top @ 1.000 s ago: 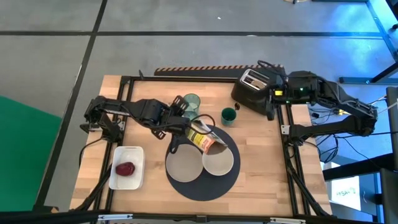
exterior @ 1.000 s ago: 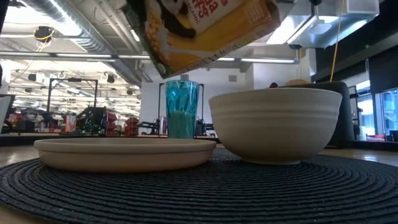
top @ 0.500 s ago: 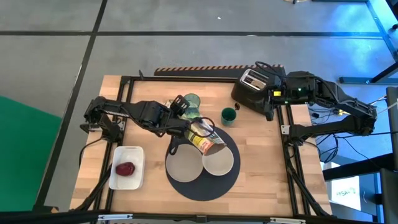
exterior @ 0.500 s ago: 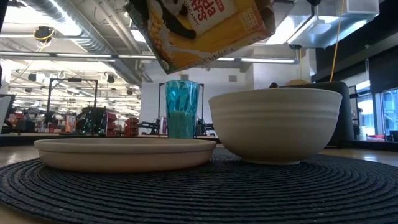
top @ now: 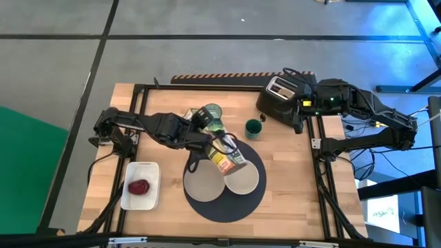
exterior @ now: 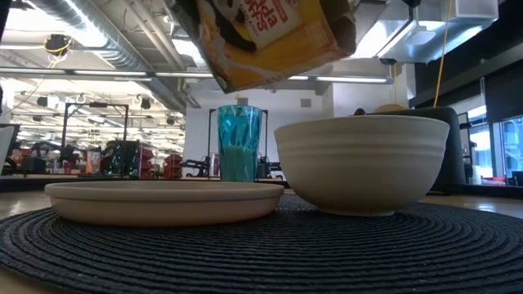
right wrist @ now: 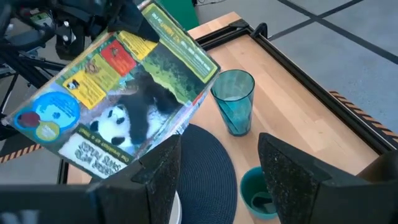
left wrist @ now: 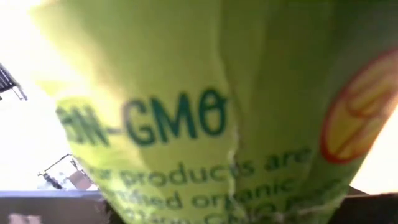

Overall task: Arrange a breakfast setting
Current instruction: Pour the cereal from the cereal box into the white bowl

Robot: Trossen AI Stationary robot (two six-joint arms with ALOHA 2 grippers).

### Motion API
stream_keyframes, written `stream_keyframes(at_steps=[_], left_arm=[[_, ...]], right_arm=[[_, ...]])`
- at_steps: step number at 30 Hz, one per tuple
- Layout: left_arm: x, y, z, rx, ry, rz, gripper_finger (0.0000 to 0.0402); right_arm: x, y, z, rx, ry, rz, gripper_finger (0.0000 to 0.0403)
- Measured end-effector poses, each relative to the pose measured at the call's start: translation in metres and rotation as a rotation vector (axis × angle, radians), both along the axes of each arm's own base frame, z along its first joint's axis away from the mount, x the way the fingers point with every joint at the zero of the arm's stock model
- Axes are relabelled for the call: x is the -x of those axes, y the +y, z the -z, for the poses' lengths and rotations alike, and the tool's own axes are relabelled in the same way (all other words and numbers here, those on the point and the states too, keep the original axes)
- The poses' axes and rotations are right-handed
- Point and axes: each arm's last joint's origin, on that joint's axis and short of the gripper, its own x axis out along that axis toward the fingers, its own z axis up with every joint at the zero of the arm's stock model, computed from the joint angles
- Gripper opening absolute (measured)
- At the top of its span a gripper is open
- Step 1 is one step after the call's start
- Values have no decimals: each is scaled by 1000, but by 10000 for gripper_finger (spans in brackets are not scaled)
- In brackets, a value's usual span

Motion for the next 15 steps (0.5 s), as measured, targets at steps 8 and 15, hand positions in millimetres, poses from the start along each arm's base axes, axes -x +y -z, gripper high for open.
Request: stream_keyframes(at_steps=[8,15], left_arm=[[-25,-7,28,-33,69,8,183],[-27,-10,30,-58,87,25,183]], right_arm=[[0,0,0,1,-5,0,207],[0,0,-1,-9,-8,6,207]])
